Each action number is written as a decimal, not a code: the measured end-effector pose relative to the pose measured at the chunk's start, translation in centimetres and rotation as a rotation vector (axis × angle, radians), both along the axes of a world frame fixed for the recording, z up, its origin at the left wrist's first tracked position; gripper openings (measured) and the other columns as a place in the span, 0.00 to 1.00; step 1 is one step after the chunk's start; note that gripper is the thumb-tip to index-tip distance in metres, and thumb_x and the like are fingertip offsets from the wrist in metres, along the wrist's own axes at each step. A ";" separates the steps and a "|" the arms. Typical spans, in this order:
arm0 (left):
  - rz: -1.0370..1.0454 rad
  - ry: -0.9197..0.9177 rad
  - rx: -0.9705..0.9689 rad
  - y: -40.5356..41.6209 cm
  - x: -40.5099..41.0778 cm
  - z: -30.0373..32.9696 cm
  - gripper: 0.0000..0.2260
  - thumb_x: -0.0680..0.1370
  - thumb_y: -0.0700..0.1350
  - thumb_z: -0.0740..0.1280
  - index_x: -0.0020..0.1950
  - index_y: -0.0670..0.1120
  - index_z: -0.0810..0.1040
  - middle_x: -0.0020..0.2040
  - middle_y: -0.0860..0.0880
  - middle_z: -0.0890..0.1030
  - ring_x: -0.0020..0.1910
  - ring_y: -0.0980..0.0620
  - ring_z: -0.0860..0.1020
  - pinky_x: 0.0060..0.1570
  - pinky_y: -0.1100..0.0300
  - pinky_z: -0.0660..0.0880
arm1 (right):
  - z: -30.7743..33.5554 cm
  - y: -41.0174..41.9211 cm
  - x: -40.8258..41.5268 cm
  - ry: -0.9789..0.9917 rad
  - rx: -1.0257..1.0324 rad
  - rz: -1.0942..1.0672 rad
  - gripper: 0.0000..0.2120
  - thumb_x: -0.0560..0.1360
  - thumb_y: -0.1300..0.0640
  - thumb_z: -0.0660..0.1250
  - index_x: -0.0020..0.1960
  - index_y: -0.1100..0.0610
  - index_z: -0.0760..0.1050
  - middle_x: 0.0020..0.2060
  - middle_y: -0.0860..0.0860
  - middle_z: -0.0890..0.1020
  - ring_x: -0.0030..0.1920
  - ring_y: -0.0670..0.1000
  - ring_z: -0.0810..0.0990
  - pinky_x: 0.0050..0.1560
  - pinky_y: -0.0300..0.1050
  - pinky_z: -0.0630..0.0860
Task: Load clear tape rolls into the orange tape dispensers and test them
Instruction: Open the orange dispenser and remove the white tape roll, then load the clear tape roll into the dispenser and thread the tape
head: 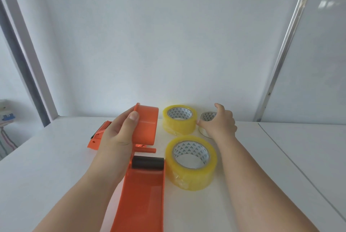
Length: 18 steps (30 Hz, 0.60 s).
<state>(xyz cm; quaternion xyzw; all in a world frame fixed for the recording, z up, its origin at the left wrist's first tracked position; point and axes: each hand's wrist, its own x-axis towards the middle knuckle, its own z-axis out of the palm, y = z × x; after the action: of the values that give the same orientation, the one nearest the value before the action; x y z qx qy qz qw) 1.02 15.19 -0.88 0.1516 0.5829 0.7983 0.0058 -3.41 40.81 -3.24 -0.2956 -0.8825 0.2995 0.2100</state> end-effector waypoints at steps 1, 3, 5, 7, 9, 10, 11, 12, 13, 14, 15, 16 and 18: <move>-0.002 0.003 -0.003 0.0 -0.1 0.0 0.16 0.69 0.59 0.66 0.54 0.55 0.80 0.50 0.44 0.85 0.51 0.38 0.82 0.52 0.44 0.78 | -0.1 0.1 -0.1 0.001 0.001 0.005 0.43 0.65 0.40 0.74 0.74 0.49 0.58 0.68 0.56 0.66 0.68 0.59 0.67 0.67 0.57 0.65; -0.004 0.010 -0.008 0.1 -0.2 0.0 0.19 0.69 0.59 0.67 0.56 0.53 0.79 0.50 0.44 0.85 0.51 0.38 0.82 0.49 0.46 0.78 | -0.2 0.4 -0.4 0.018 -0.006 0.018 0.44 0.65 0.40 0.75 0.74 0.49 0.58 0.69 0.56 0.66 0.68 0.59 0.67 0.67 0.57 0.65; -0.001 0.015 -0.006 0.3 -0.2 0.0 0.17 0.69 0.59 0.66 0.54 0.54 0.80 0.49 0.43 0.85 0.51 0.38 0.83 0.48 0.47 0.78 | -0.4 0.6 -0.4 0.054 -0.015 0.043 0.45 0.65 0.42 0.75 0.74 0.50 0.57 0.69 0.56 0.65 0.69 0.58 0.67 0.67 0.57 0.66; 0.000 0.012 -0.004 0.4 -0.1 0.1 0.14 0.70 0.58 0.64 0.51 0.55 0.82 0.48 0.43 0.85 0.50 0.39 0.83 0.47 0.47 0.79 | -0.7 0.8 -0.4 0.102 -0.043 0.084 0.46 0.65 0.44 0.76 0.75 0.50 0.56 0.70 0.55 0.64 0.70 0.57 0.65 0.67 0.56 0.66; 0.005 0.016 -0.017 0.4 -0.1 0.1 0.14 0.71 0.58 0.63 0.50 0.55 0.82 0.47 0.44 0.85 0.49 0.39 0.83 0.46 0.48 0.79 | -0.7 0.9 -0.3 0.122 -0.063 0.125 0.46 0.65 0.45 0.77 0.75 0.49 0.55 0.71 0.55 0.62 0.73 0.55 0.60 0.66 0.54 0.66; 0.005 0.018 -0.021 0.5 -0.1 0.1 0.13 0.71 0.58 0.62 0.49 0.56 0.83 0.47 0.44 0.85 0.49 0.39 0.83 0.45 0.50 0.79 | -0.7 0.9 -0.2 0.119 -0.054 0.134 0.47 0.64 0.44 0.77 0.75 0.49 0.55 0.71 0.54 0.61 0.74 0.55 0.57 0.66 0.54 0.66; 0.002 0.020 -0.023 0.5 -0.1 0.2 0.13 0.72 0.58 0.62 0.46 0.57 0.84 0.46 0.45 0.86 0.49 0.39 0.83 0.44 0.51 0.80 | -0.6 0.9 -0.1 0.117 -0.033 0.137 0.47 0.64 0.43 0.76 0.75 0.48 0.55 0.72 0.54 0.61 0.75 0.55 0.54 0.66 0.55 0.66; 0.000 0.020 -0.024 0.6 0.0 0.3 0.12 0.72 0.59 0.62 0.44 0.59 0.84 0.46 0.45 0.86 0.49 0.40 0.83 0.43 0.52 0.81 | -0.4 0.8 0.1 0.123 -0.004 0.137 0.47 0.64 0.41 0.76 0.75 0.48 0.55 0.72 0.53 0.62 0.75 0.55 0.53 0.67 0.55 0.66; 0.003 0.019 -0.023 0.6 0.0 0.4 0.11 0.72 0.58 0.62 0.43 0.61 0.84 0.46 0.45 0.86 0.49 0.39 0.83 0.42 0.52 0.81 | -0.2 0.6 0.3 0.142 0.026 0.140 0.46 0.65 0.40 0.75 0.75 0.49 0.56 0.72 0.53 0.63 0.75 0.55 0.52 0.67 0.55 0.65; 0.007 0.016 -0.019 0.6 0.0 0.5 0.11 0.72 0.58 0.62 0.42 0.61 0.84 0.46 0.45 0.86 0.50 0.39 0.83 0.42 0.52 0.81 | 0.1 0.4 0.6 0.174 0.051 0.148 0.44 0.66 0.41 0.74 0.75 0.49 0.58 0.71 0.52 0.64 0.75 0.55 0.53 0.67 0.54 0.65; 0.012 0.010 -0.013 0.7 0.0 0.5 0.11 0.74 0.58 0.62 0.41 0.61 0.84 0.46 0.45 0.86 0.50 0.38 0.82 0.42 0.52 0.82 | 0.5 0.1 0.8 0.214 0.065 0.162 0.41 0.68 0.42 0.73 0.75 0.51 0.59 0.70 0.52 0.65 0.74 0.54 0.54 0.67 0.52 0.64; 0.017 0.003 -0.006 0.7 0.0 0.5 0.11 0.76 0.58 0.63 0.41 0.61 0.85 0.46 0.45 0.85 0.51 0.37 0.82 0.43 0.51 0.82 | 0.9 -0.3 1.2 0.255 0.072 0.178 0.39 0.69 0.43 0.72 0.74 0.51 0.60 0.69 0.52 0.67 0.74 0.54 0.56 0.68 0.51 0.64; 0.031 -0.013 0.003 0.8 0.1 0.6 0.15 0.79 0.55 0.60 0.39 0.61 0.85 0.44 0.45 0.85 0.52 0.36 0.81 0.45 0.48 0.81 | 1.9 -1.1 1.8 0.312 0.064 0.212 0.34 0.72 0.45 0.70 0.73 0.51 0.63 0.68 0.51 0.68 0.72 0.52 0.60 0.67 0.48 0.63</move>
<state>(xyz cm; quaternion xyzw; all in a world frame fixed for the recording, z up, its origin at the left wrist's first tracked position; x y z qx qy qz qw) 1.07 15.99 -0.32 0.1372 0.5840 0.8001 -0.0030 -1.57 39.75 -1.29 -0.1441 -0.8745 0.3339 0.3208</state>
